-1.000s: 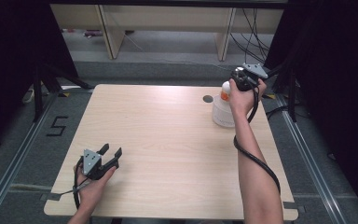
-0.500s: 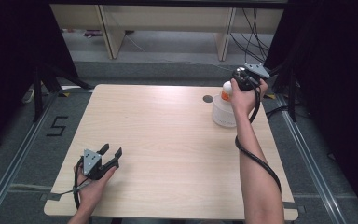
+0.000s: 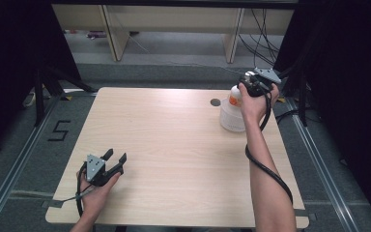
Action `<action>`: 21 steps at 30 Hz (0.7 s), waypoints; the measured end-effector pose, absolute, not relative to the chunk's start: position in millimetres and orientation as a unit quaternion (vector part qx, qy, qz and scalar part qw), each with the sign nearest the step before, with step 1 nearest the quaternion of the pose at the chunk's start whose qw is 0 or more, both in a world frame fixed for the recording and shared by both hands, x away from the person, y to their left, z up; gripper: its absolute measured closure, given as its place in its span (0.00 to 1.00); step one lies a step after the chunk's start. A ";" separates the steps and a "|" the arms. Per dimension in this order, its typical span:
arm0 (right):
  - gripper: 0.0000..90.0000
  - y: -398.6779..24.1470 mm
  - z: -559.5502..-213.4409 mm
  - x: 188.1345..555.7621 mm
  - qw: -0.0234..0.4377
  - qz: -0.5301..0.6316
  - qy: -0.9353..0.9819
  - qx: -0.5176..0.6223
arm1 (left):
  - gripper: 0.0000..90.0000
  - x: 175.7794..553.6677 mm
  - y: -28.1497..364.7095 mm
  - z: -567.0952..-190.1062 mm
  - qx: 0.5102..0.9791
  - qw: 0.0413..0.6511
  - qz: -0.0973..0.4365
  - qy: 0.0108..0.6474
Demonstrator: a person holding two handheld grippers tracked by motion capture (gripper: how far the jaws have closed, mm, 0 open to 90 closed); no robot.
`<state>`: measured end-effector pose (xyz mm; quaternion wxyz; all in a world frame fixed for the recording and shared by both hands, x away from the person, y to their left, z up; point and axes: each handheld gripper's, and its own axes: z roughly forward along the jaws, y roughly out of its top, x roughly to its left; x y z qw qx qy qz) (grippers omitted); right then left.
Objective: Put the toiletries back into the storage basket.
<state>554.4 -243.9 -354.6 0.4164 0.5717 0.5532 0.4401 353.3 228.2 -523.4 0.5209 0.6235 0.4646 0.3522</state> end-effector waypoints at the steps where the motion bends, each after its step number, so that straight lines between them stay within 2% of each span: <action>1: 0.41 -243.7 -355.3 553.1 0.417 0.440 0.554 0.571 | 0.47 353.3 228.1 -523.4 0.623 0.521 0.353 0.465; 21: 0.36 -246.6 -364.5 511.7 0.415 0.449 0.569 0.550 | 0.47 354.5 227.1 -524.0 0.623 0.524 0.355 0.460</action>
